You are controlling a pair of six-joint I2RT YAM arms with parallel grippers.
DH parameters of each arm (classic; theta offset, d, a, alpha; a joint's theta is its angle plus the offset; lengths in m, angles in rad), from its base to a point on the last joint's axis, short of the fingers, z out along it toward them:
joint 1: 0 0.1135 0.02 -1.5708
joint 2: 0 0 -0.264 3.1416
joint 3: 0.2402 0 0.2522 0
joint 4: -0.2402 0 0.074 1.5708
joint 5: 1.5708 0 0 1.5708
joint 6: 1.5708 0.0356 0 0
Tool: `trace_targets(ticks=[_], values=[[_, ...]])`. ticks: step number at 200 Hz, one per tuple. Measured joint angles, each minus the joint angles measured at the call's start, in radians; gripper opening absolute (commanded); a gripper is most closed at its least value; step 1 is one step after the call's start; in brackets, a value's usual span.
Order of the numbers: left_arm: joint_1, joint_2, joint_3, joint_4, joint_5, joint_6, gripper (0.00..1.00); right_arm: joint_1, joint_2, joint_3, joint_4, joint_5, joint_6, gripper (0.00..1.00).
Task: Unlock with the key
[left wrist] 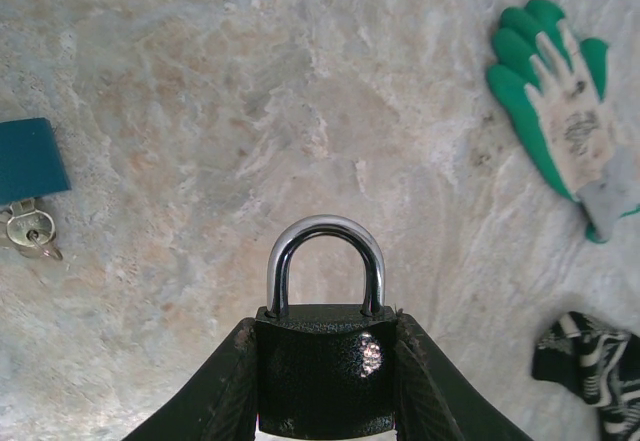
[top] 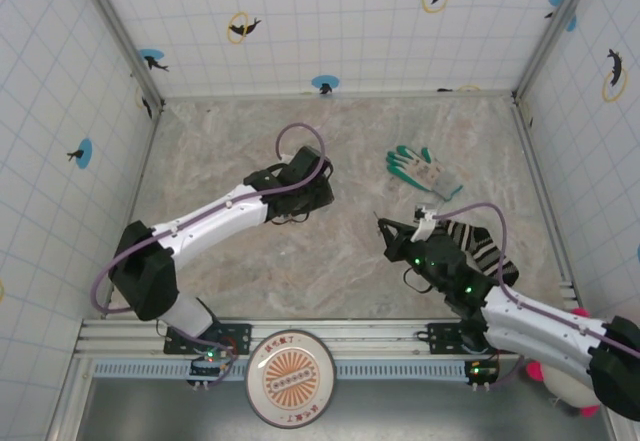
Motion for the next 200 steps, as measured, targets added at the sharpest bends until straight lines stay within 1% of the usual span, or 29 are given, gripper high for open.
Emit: trace_targets(ticks=[50,96,200], values=[[0.0,-0.045,-0.013,0.01,0.007,-0.053,0.13,0.041,0.173,0.035,0.134,0.013,-0.029,0.0],[0.0,-0.053,-0.028,0.026,0.011,-0.088,0.12,0.055,0.299,0.081,0.256,0.01,-0.027,0.0],[0.0,-0.053,-0.034,0.055,0.019,-0.133,0.13,0.068,0.616,0.173,0.546,-0.023,0.081,0.0]])
